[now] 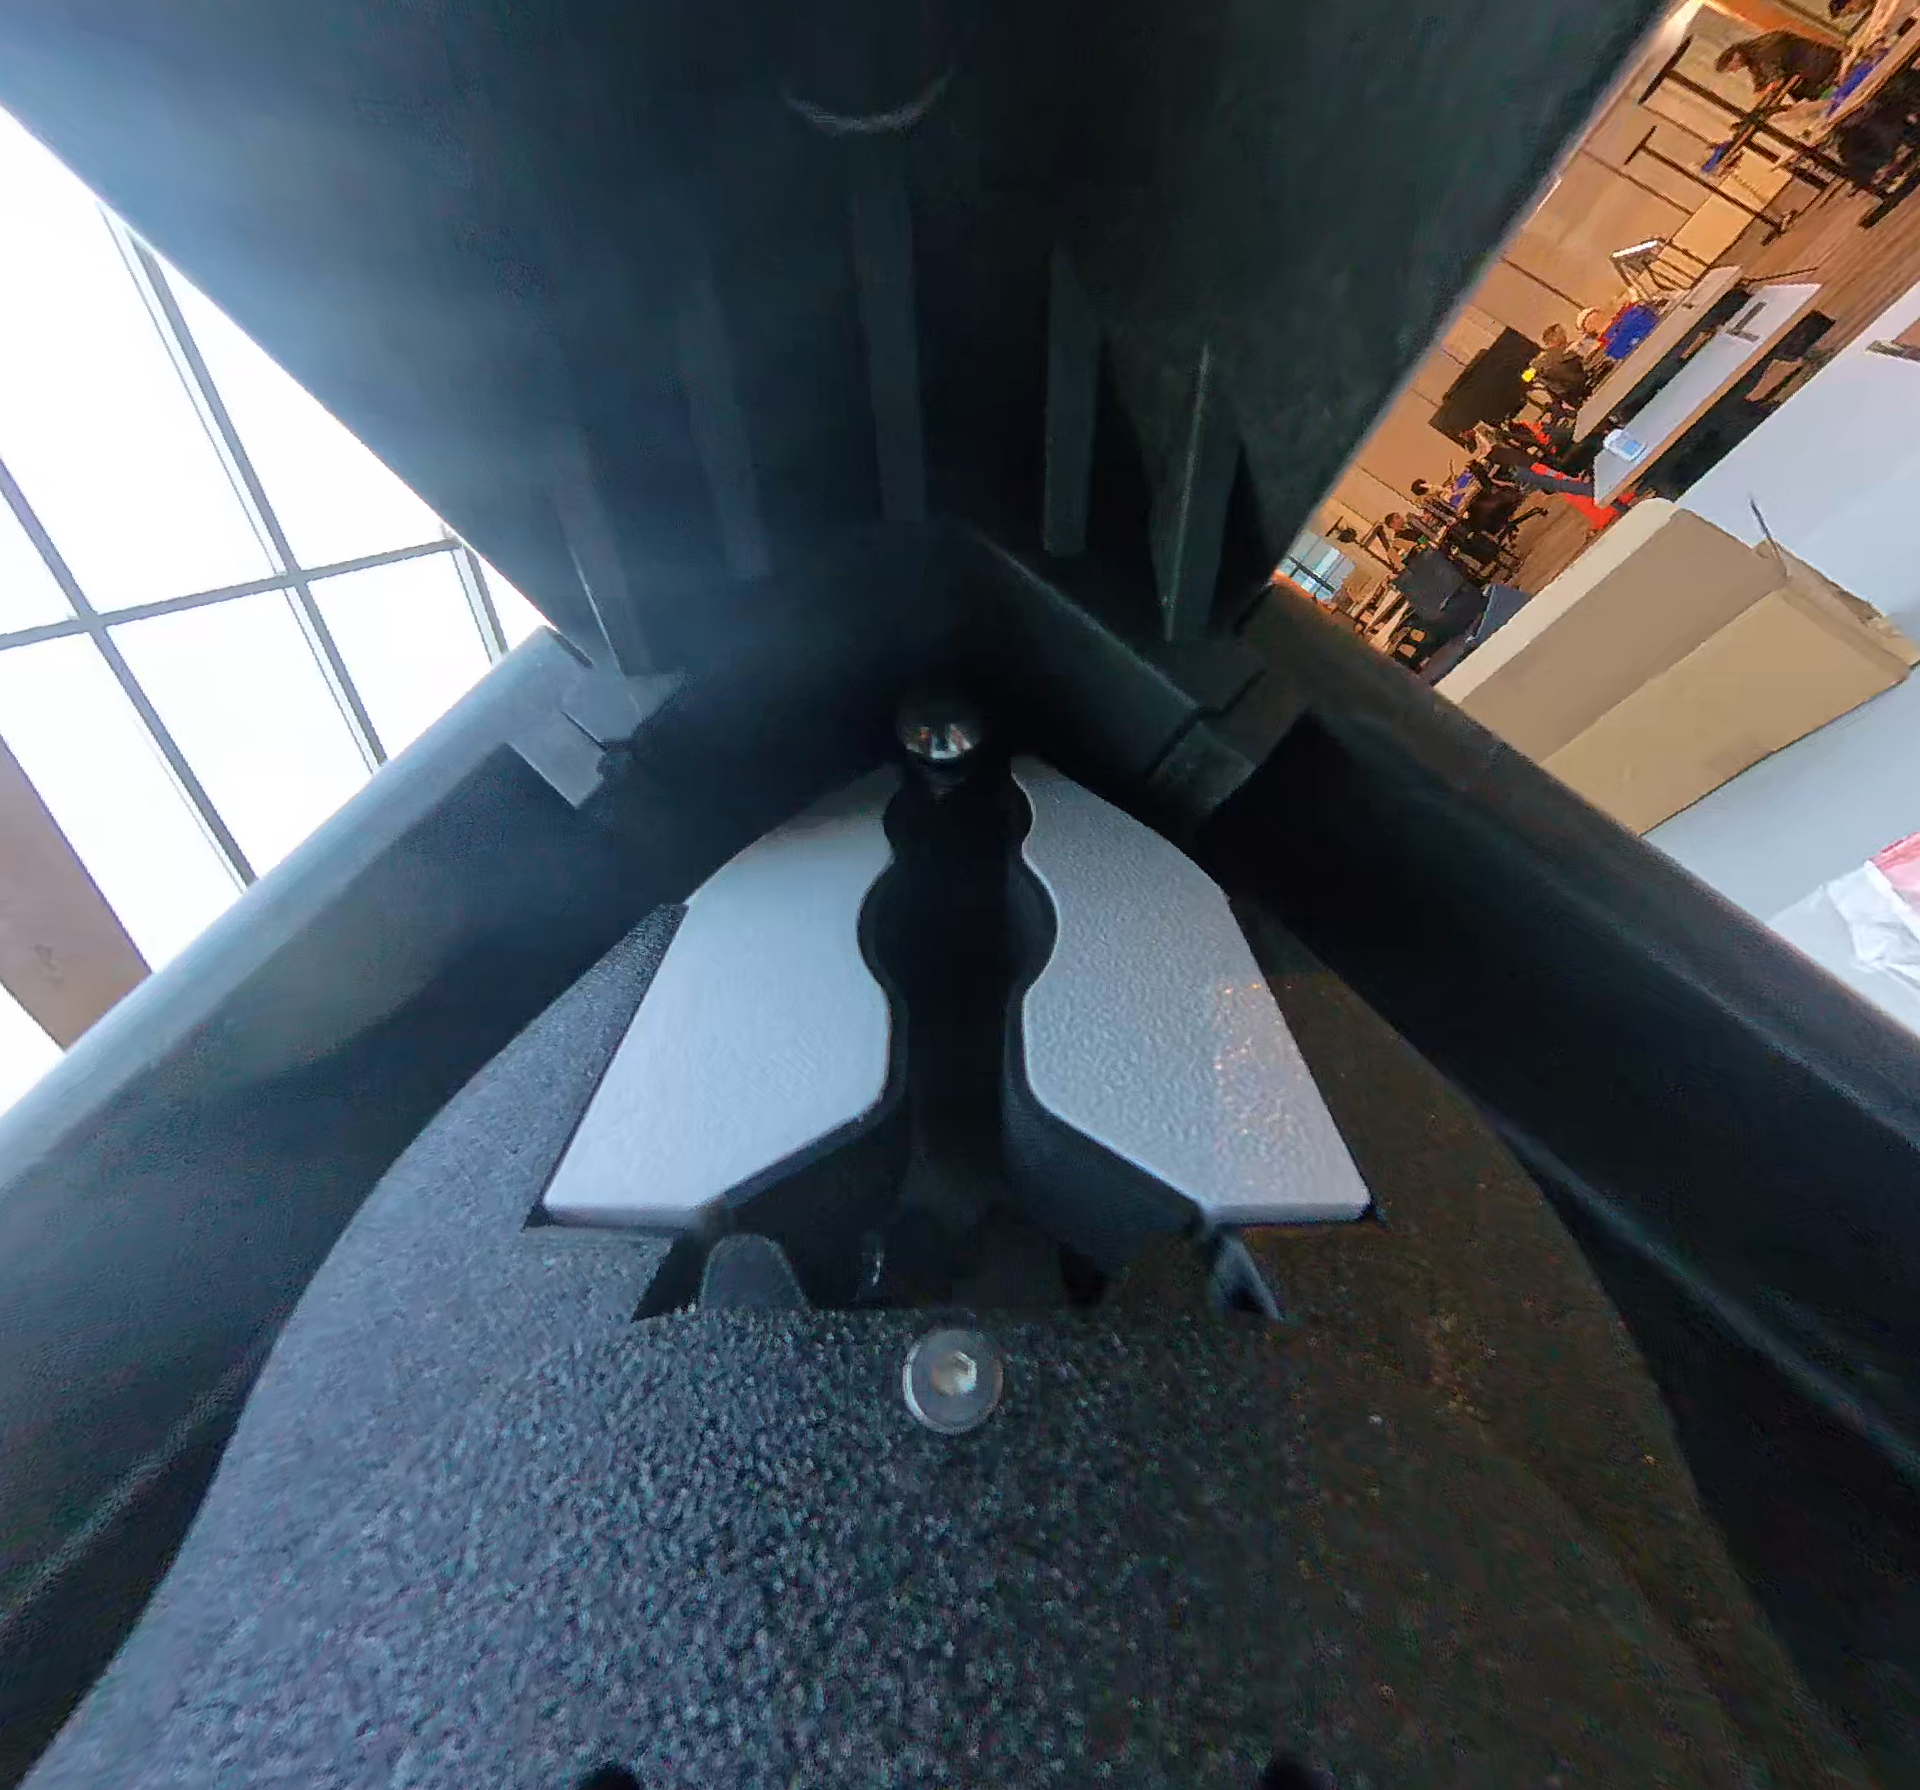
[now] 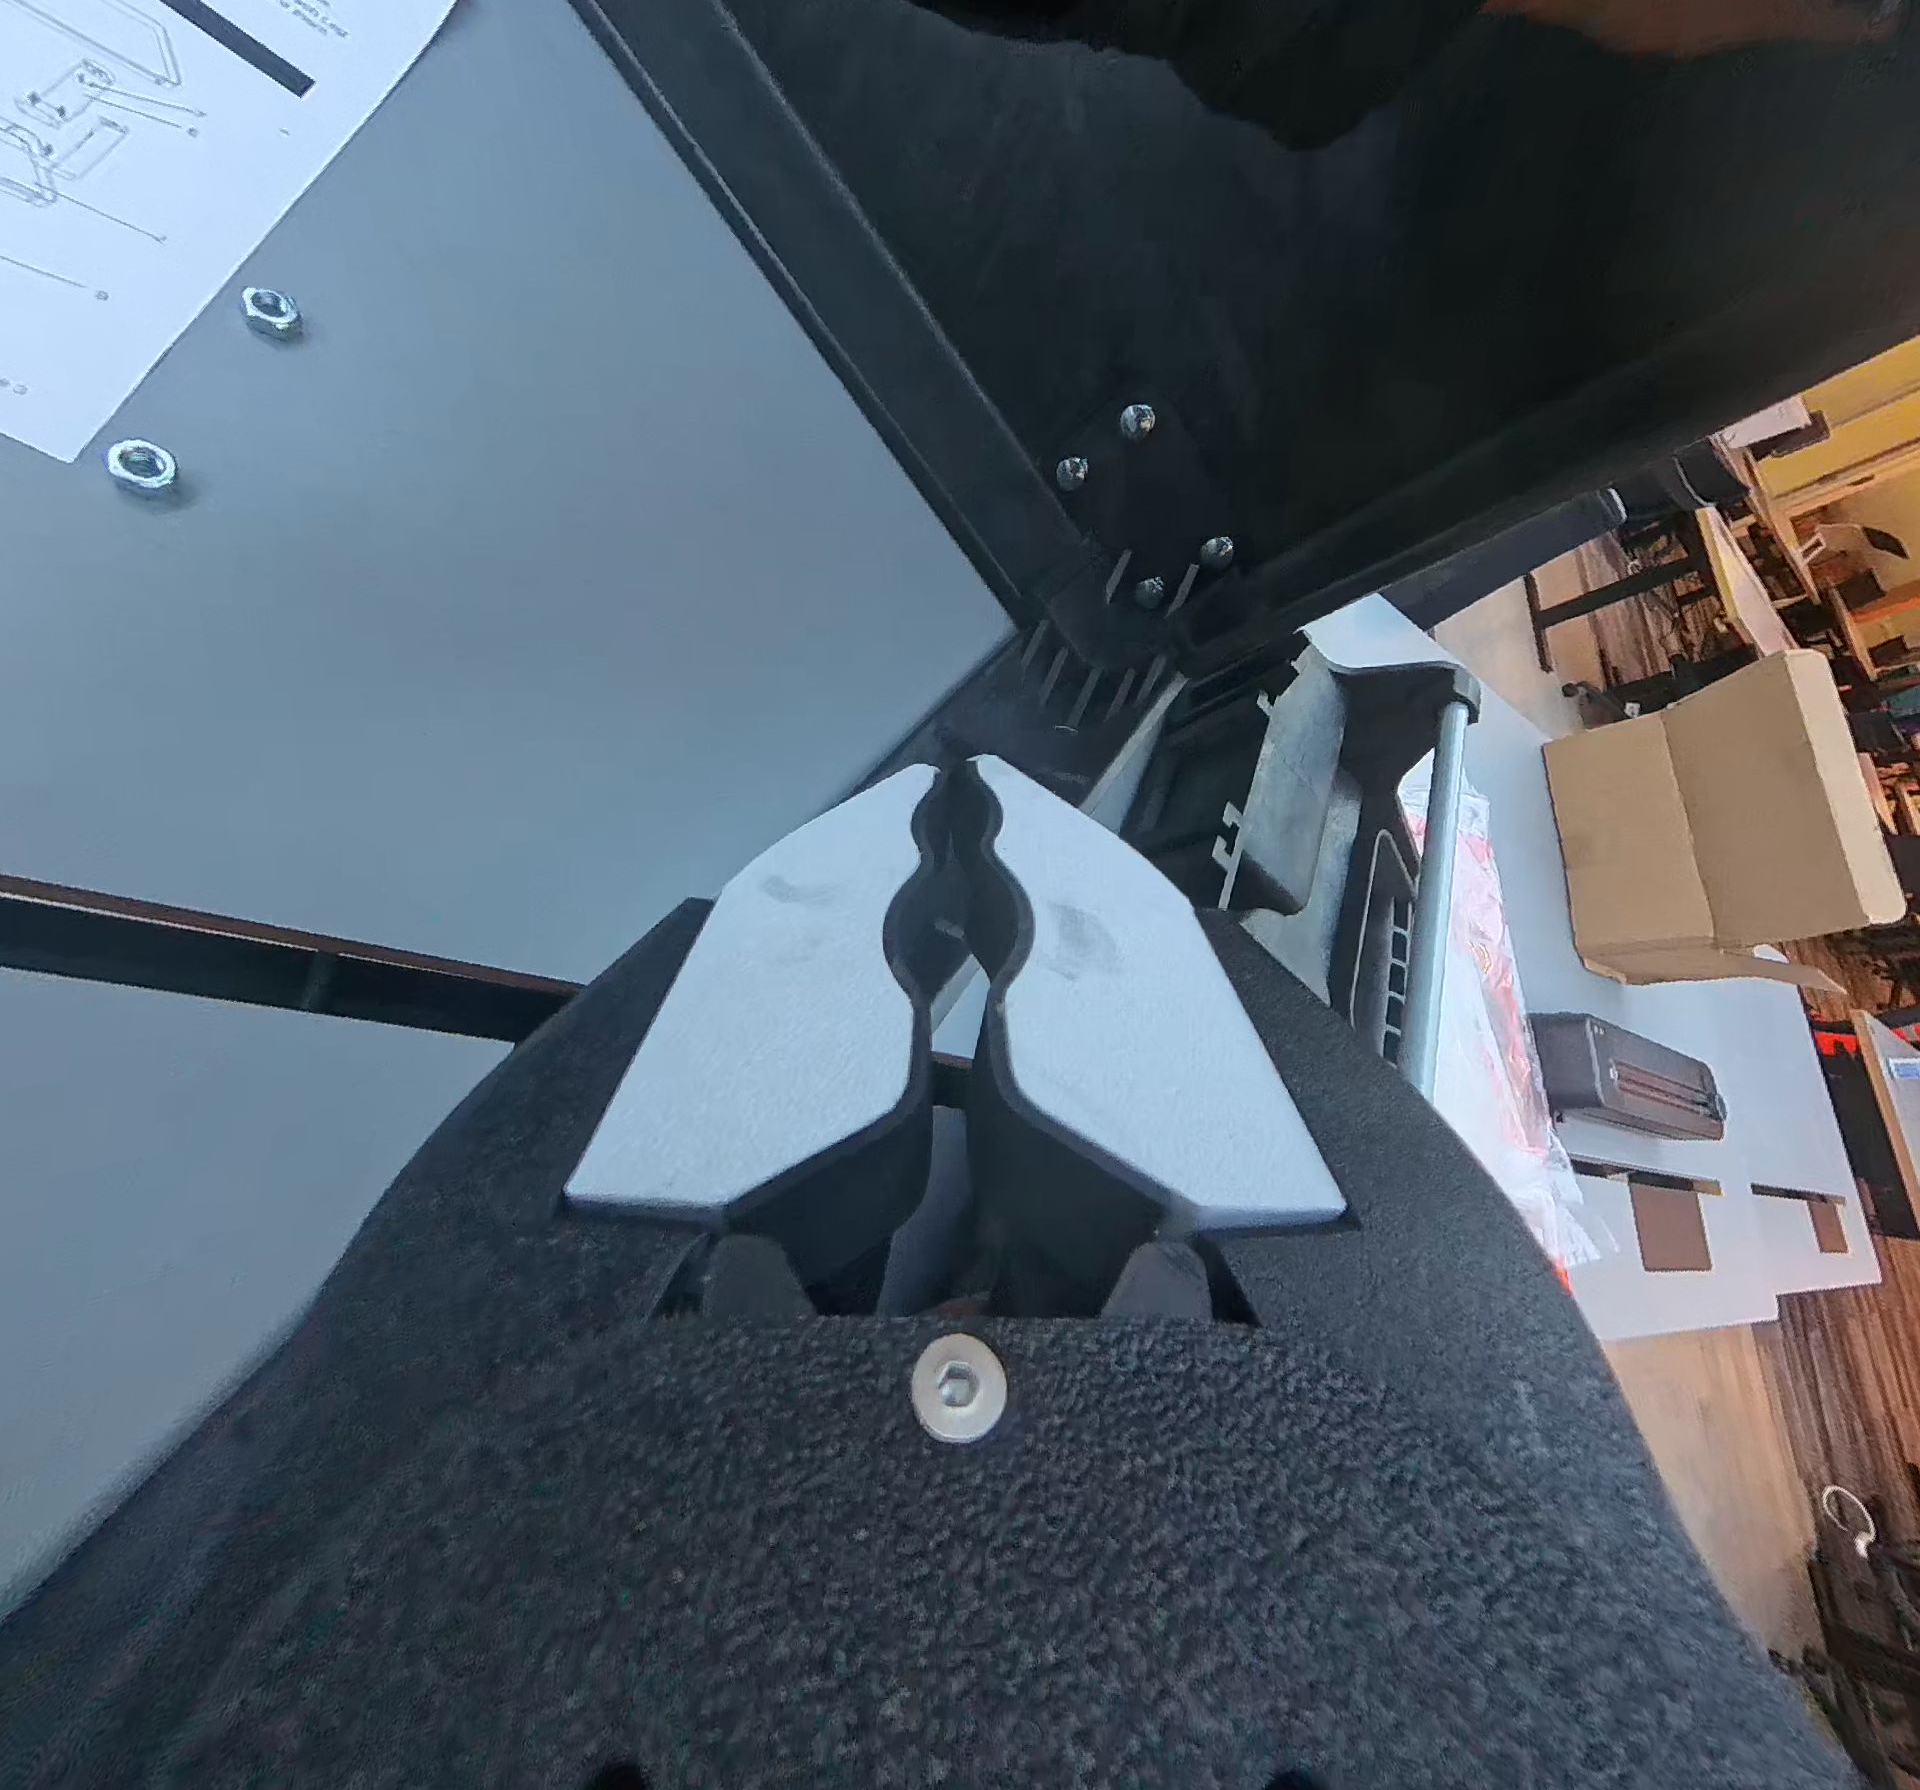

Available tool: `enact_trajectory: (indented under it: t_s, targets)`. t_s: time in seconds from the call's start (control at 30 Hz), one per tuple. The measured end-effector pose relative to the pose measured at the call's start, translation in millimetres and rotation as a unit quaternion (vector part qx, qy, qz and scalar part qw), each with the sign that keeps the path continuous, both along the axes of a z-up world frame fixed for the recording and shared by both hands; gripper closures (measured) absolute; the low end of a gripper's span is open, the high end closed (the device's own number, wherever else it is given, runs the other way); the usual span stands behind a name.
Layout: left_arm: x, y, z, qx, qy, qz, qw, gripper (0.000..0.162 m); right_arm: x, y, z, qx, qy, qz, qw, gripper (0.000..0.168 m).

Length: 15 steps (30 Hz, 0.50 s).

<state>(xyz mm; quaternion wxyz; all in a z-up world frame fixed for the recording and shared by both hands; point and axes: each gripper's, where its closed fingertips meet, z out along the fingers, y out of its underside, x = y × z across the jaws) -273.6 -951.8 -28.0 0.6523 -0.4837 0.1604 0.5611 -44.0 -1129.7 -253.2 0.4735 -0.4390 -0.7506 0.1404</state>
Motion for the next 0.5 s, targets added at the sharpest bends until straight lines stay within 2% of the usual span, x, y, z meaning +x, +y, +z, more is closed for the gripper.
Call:
enact_trajectory:
  t_s: [0.33, 0.43, 0.5]
  targets:
    - [-1.4, -7.4, -9.4, 0.009, -0.047, -0.024, 0.999, 0.15, 3.1, -5.5, -4.6, -0.006, -0.005, 0.008, 1.0, 0.165]
    - [13.0, -20.1, -5.9, 0.036, -0.051, -0.079, 0.995, 0.162, 6.0, -6.3, -7.7, -0.008, -0.01, 0.007, 1.0, 0.165]
    - [29.5, -25.4, -3.1, 0.042, -0.045, -0.131, 0.989, 0.162, 8.1, -7.2, -10.3, -0.008, -0.014, 0.008, 1.0, 0.165]
